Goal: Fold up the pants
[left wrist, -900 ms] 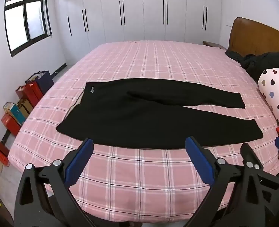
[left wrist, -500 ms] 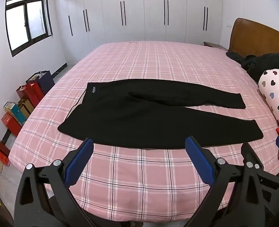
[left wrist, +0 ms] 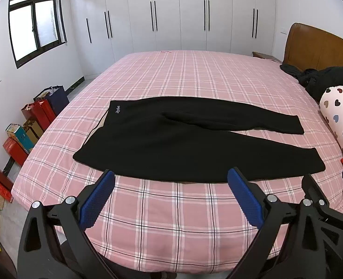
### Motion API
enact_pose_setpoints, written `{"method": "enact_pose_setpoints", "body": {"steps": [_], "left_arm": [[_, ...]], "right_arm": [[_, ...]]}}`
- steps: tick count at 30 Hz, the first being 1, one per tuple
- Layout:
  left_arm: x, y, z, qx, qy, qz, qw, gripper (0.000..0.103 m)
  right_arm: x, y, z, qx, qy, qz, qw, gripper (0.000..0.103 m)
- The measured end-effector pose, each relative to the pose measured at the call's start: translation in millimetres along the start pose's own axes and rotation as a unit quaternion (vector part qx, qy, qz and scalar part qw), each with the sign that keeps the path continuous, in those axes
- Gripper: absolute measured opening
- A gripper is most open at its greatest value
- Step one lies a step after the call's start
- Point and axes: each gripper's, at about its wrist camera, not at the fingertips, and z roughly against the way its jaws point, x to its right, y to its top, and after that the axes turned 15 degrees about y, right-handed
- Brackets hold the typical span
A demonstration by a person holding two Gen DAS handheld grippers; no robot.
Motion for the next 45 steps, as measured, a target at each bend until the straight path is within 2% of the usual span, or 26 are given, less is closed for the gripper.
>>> {"method": "enact_pose_setpoints", "body": {"steps": [45], "left_arm": [[5.3,-3.2,-6.2,-0.003,0.011,-0.007,0.9999,0.095]], "right_arm": [[-5.0,-4.4,-5.4,-0.006,-0.004,0.001,1.0,0.098]]}}
